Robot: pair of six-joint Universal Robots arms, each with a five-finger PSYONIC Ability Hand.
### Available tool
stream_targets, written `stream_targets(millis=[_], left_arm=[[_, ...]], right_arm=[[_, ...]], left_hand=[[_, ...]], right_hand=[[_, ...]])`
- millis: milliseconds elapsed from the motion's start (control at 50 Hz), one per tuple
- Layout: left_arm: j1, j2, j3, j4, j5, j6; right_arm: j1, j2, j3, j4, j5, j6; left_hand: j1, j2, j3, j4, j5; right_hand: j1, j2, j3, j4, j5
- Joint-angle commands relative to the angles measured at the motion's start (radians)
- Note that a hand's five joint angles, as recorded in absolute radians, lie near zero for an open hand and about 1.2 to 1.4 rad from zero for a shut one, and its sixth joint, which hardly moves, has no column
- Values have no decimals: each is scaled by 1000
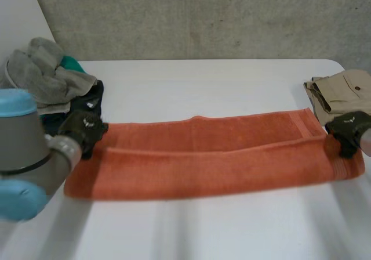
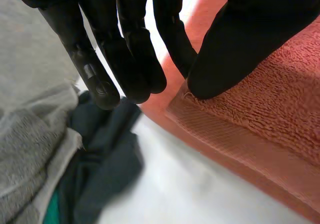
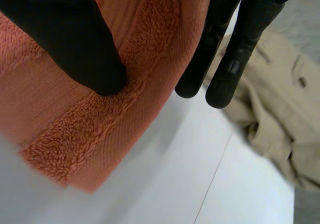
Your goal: Fold the laundry.
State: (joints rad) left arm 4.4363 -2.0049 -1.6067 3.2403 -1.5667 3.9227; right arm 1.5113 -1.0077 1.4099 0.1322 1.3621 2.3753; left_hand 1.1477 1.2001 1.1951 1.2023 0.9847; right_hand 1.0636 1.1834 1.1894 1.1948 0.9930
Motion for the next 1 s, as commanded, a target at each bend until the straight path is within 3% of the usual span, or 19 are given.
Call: stream_targets(millis=[20, 440, 460, 480, 500, 540, 560, 580, 660, 780, 860, 920, 1000], left_arm=[[-41, -215, 246, 41, -167, -22], [-54, -409, 451, 248, -222, 35], [-55, -425, 467, 251, -226, 43], [-57, -428, 470, 253, -225, 41], [-61, -431, 470, 254, -225, 40], [-81, -430, 465, 260, -222, 37], [-92, -426, 462, 263, -222, 35], [-100, -422, 459, 268, -222, 35], [-121, -400, 430, 303, -222, 30], [-124, -296, 323, 331, -223, 27], [-126, -220, 239, 329, -223, 26], [-124, -161, 161, 328, -222, 8], [-124, -105, 78, 329, -219, -58]], right_arm=[[56, 99, -135, -106, 74, 65], [162, 395, -494, -272, 198, 58], [165, 408, -506, -285, 219, 56], [165, 411, -508, -289, 226, 55], [167, 412, -506, -289, 230, 55], [176, 405, -480, -287, 236, 62], [182, 394, -462, -287, 232, 65], [187, 380, -447, -289, 232, 67], [191, 238, -303, -299, 216, 78], [158, 34, -82, -322, 65, 122], [66, -64, 27, -306, -46, 128], [-2, -123, 108, -304, -145, 124], [-72, -138, 181, -302, -254, 108]], left_hand=[[249, 196, 201, 194, 237], [249, 196, 201, 194, 237], [249, 196, 201, 194, 237], [249, 196, 201, 194, 237], [-33, -85, -80, -88, -44], [-973, -1026, -1021, -1028, -985], [-862, -914, -909, -917, -873], [-971, -1024, -1019, -1026, -983], [-973, -1026, -1021, -1028, -985], [-973, -1026, -1021, -1028, -985], [-973, -1026, -1021, -1028, -985], [-973, -1026, -1021, -1028, -985], [-973, -1026, -1021, -1028, -985]], right_hand=[[333, 213, 207, 201, 229], [333, 213, 207, 201, 229], [37, -83, -89, -94, -67], [-405, -524, -530, -536, -509], [-836, -956, -962, -967, -940], [-889, -1009, -1015, -1020, -993], [-889, -1009, -1015, -1020, -993], [-889, -1009, -1015, -1020, -993], [-889, -1009, -1015, -1020, -993], [-889, -1009, -1015, -1020, -993], [-888, -1008, -1014, -1019, -992], [-654, -773, -779, -785, -758], [-577, -696, -702, -708, -681]])
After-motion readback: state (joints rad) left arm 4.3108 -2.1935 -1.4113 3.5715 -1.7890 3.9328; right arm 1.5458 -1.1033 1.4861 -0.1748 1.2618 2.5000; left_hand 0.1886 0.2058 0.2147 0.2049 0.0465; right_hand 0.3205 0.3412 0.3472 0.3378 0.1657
